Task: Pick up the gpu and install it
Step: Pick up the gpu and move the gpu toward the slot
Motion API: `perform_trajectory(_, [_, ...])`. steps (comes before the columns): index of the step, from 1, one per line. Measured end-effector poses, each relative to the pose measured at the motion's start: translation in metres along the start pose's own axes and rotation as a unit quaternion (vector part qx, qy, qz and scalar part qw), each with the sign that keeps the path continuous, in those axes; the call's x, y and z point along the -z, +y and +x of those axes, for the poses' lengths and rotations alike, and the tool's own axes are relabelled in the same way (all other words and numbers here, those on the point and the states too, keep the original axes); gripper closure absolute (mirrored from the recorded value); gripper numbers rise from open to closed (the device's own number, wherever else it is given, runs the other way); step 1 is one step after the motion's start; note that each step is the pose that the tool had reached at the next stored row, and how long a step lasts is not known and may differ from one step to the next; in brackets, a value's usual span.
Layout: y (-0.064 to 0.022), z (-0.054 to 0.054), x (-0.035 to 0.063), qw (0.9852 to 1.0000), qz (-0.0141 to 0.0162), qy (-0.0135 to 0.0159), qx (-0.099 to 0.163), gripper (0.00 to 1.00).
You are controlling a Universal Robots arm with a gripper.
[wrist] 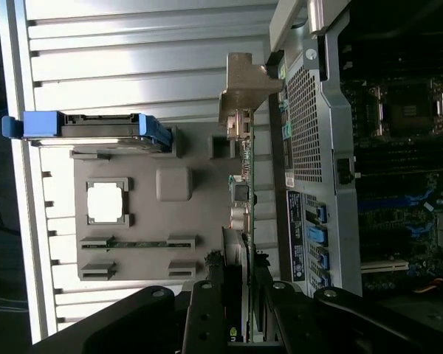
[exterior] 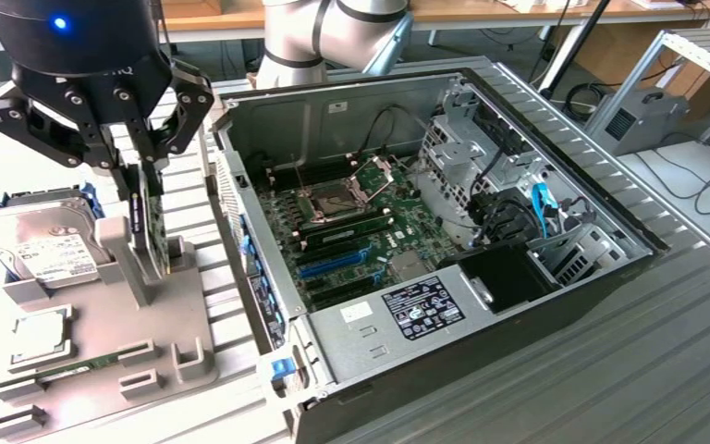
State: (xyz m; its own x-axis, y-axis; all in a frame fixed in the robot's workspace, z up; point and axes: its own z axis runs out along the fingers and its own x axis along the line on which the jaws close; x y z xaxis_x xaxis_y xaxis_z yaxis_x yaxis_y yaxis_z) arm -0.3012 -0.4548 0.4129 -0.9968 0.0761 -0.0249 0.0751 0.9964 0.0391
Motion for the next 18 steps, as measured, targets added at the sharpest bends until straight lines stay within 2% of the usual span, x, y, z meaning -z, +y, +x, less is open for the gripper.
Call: perform_trajectory(18, [0.0003,-0.0002,0.0085,1.0000,0.0000,0.0000,0.000,0.74])
